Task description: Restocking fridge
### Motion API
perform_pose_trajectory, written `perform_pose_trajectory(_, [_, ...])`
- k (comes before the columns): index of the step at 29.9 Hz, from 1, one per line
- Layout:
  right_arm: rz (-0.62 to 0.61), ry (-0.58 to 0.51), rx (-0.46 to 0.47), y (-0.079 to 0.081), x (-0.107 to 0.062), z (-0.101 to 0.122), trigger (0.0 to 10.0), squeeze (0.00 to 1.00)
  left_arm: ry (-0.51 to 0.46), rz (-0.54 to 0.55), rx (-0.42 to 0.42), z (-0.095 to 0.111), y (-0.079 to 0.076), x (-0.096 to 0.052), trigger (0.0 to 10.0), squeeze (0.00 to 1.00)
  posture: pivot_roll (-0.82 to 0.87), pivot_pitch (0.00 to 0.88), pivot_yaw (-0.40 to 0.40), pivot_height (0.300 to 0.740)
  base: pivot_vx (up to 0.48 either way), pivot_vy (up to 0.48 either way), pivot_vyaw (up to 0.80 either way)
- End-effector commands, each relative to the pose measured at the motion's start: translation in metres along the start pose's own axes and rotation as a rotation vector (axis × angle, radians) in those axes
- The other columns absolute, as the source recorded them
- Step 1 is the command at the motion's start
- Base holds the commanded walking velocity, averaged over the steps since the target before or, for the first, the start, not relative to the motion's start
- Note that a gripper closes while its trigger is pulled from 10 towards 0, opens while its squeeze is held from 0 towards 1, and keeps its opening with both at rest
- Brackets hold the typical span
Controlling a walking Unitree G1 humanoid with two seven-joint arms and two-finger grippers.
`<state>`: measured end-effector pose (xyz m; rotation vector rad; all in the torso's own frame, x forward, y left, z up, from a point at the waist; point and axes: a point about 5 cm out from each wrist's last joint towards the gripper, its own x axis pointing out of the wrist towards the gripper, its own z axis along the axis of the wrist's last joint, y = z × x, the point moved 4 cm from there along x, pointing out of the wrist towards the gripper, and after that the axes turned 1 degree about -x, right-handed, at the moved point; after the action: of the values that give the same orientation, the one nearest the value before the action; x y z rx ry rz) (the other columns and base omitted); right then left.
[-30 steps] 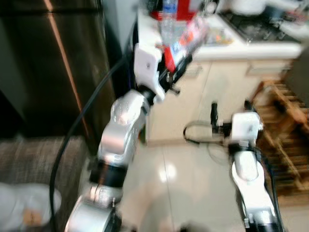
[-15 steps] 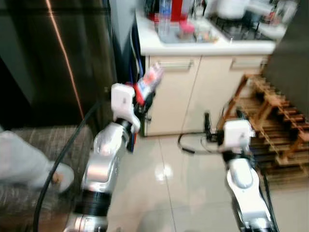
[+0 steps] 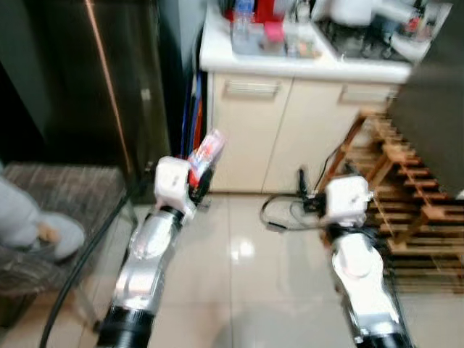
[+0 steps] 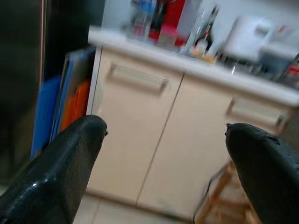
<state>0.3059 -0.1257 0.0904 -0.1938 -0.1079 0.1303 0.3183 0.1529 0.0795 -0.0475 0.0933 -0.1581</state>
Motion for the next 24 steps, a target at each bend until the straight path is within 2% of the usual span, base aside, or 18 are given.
perform_pose_trajectory(1, [-0.004, 0.032, -0.001, -0.006, -0.004, -0.01, 10.0, 0.0, -0.016, 0.043, -0.011, 0.003, 0.007, -0.004, 10.0, 0.0, -0.02, 0.0, -0.039, 0.74, 0.0, -0.472, 0.0])
perform_pose_trajectory(3, [0.005, 0.043, 0.001, -0.005, -0.005, -0.014, 10.0, 0.0, -0.018, 0.054, -0.006, 0.003, 0.011, -0.009, 10.0, 0.0, -0.01, 0.0, -0.04, 0.74, 0.0, -0.472, 0.0])
perform_pose_trajectory(6, [0.018, 0.029, 0.013, 0.0, 0.001, -0.007, 10.0, 0.0, -0.087, -0.034, 0.056, 0.023, 0.004, -0.003, 10.0, 0.0, -0.03, 0.0, -0.038, 0.74, 0.0, -0.47, 0.0])
perform_pose_trajectory(9, [0.028, 0.016, 0.005, 0.003, 0.004, -0.005, 10.0, 0.0, -0.103, -0.097, 0.072, 0.026, -0.003, 0.002, 10.0, 0.0, -0.05, 0.0, -0.019, 0.74, 0.0, -0.469, 0.0])
perform_pose_trajectory(10, [0.008, 0.01, -0.015, -0.001, 0.002, -0.007, 10.0, 0.0, -0.085, -0.138, 0.031, 0.021, -0.015, 0.006, 10.0, 0.0, -0.1, 0.0, 0.015, 0.74, 0.0, -0.469, 0.0])
perform_pose_trajectory(11, [0.008, 0.01, -0.015, -0.001, 0.002, -0.007, 10.0, 0.0, -0.085, -0.138, 0.031, 0.021, -0.015, 0.006, 10.0, 0.0, -0.1, 0.0, 0.015, 0.74, 0.0, -0.469, 0.0])
perform_pose_trajectory(12, [-0.007, 0.001, -0.03, -0.005, 0.001, -0.006, 10.0, 0.0, -0.08, -0.189, 0.022, 0.02, -0.029, 0.007, 10.0, 0.0, -0.11, 0.0, 0.022, 0.74, 0.0, -0.469, 0.0])
perform_pose_trajectory(14, [-0.014, -0.01, -0.042, -0.008, 0.0, -0.003, 10.0, 0.0, -0.09, -0.242, 0.021, 0.023, -0.042, 0.005, 10.0, 0.0, -0.11, 0.0, 0.025, 0.74, 0.0, -0.469, 0.0])
perform_pose_trajectory(16, [-0.021, -0.012, -0.049, -0.012, -0.003, -0.003, 10.0, 0.0, -0.103, -0.261, 0.017, 0.026, -0.047, 0.002, 10.0, 0.0, -0.11, 0.0, 0.027, 0.74, 0.0, -0.467, 0.0])
perform_pose_trajectory(20, [-0.041, 0.006, -0.046, -0.019, -0.004, -0.009, 10.0, 0.0, -0.114, -0.237, 0.009, 0.028, -0.04, 0.004, 10.0, 0.0, -0.11, 0.0, 0.022, 0.74, 0.0, -0.468, 0.0])
perform_pose_trajectory(24, [-0.053, 0.005, -0.043, -0.022, -0.004, -0.01, 10.0, 0.0, -0.107, -0.182, 0.013, 0.025, -0.025, 0.004, 10.0, 0.0, -0.1, 0.0, 0.008, 0.74, 0.0, -0.469, 0.0])
